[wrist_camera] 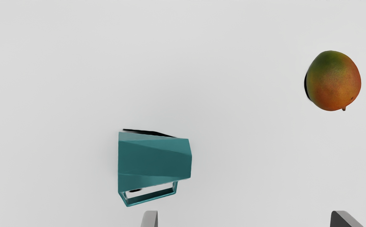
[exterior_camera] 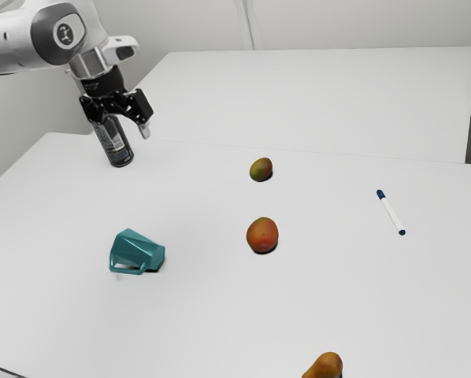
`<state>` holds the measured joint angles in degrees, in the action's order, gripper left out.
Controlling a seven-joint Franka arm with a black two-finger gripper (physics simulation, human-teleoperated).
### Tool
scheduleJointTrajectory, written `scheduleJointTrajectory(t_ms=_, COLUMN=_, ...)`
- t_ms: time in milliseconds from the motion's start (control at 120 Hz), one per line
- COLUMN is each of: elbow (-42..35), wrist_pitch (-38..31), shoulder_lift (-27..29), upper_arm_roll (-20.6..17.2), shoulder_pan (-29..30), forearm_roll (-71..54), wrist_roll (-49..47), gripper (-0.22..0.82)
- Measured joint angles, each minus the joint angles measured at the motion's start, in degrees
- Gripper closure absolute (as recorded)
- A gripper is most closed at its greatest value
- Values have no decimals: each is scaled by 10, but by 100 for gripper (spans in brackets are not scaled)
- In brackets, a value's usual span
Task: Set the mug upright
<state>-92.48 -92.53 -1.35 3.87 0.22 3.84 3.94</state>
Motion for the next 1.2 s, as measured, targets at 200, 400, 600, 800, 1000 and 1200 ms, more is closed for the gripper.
scheduleJointTrajectory(t_ms=200, elbow=-4, wrist_pitch=-6, shoulder_lift=0, upper_arm_roll=0, shoulder_pan=1, forearm_roll=1, wrist_roll=2, gripper=0)
scheduleJointTrajectory(t_ms=400, elbow=-60, wrist_pitch=-7, shoulder_lift=44, upper_arm_roll=9, shoulder_pan=-15, forearm_roll=19, wrist_roll=4, gripper=0)
scheduleJointTrajectory(t_ms=600, elbow=-125, wrist_pitch=-5, shoulder_lift=95, upper_arm_roll=82, shoulder_pan=-13, forearm_roll=97, wrist_roll=31, gripper=0)
scheduleJointTrajectory(t_ms=800, elbow=-188, wrist_pitch=-6, shoulder_lift=94, upper_arm_roll=153, shoulder_pan=-8, forearm_roll=159, wrist_roll=85, gripper=0)
scheduleJointTrajectory(t_ms=1000, elbow=-211, wrist_pitch=-13, shoulder_lift=38, upper_arm_roll=201, shoulder_pan=2, forearm_roll=210, wrist_roll=154, gripper=0)
scheduleJointTrajectory(t_ms=1200, elbow=-226, wrist_pitch=-31, shoulder_lift=-6, upper_arm_roll=206, shoulder_pan=51, forearm_roll=245, wrist_roll=225, gripper=0)
